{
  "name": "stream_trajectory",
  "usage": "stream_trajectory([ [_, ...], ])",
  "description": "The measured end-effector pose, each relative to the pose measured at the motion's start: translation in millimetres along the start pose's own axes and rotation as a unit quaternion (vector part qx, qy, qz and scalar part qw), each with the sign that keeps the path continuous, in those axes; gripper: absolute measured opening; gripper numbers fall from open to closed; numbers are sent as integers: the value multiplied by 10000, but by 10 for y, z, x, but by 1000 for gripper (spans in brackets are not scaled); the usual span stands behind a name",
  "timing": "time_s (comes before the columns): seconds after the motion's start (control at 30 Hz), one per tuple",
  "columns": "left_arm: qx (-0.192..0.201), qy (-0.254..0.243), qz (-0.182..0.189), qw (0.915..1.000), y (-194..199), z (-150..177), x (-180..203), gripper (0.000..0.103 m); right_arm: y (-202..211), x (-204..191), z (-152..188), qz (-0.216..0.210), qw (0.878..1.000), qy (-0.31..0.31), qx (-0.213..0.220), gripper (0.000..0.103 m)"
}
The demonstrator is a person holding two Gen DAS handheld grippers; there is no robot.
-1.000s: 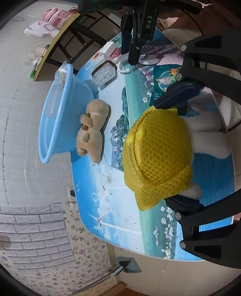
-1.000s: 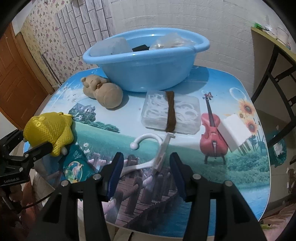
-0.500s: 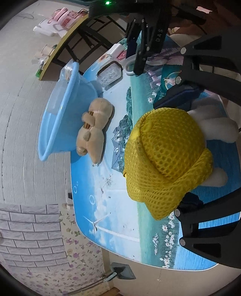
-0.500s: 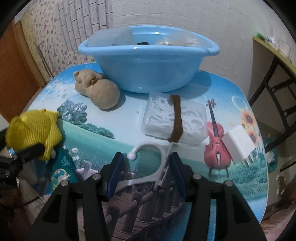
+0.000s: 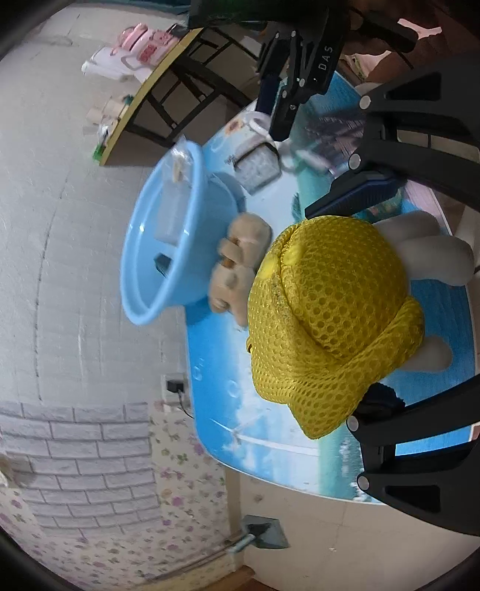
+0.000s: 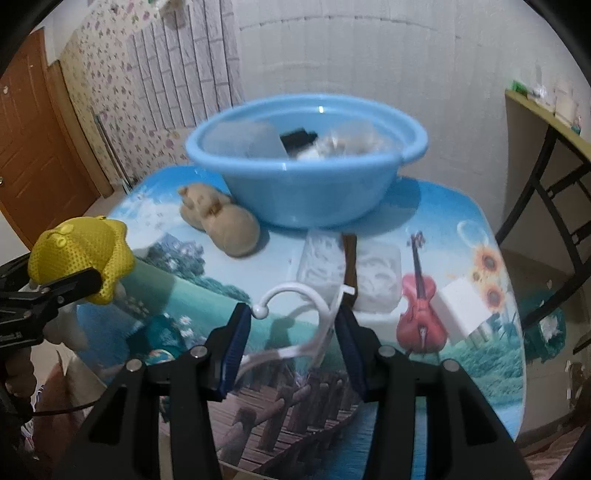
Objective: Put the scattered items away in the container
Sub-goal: 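Carry the plush doll and the white hanger over the blue basin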
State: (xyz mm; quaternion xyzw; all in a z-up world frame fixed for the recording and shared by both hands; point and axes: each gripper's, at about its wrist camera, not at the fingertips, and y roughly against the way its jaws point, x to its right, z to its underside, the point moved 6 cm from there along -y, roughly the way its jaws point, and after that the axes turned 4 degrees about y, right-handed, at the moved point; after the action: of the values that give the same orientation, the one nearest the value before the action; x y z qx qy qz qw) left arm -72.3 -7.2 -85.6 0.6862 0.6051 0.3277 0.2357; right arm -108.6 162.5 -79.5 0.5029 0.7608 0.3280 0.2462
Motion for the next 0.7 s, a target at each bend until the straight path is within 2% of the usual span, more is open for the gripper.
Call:
stream_trajectory([
  [0.27,446,-178,149,9987,201,-492,184,76,344,24,-372,-201,9977,29,652,45],
  [0.43,627,-332,125,9974,184,-791,288,76,482,48,-626,-298,9945,68,997,45],
  [0.7,558,-552,133,9968,-129,-1151,466,76,237,243,-964,-296,9928,-11,1159,45],
])
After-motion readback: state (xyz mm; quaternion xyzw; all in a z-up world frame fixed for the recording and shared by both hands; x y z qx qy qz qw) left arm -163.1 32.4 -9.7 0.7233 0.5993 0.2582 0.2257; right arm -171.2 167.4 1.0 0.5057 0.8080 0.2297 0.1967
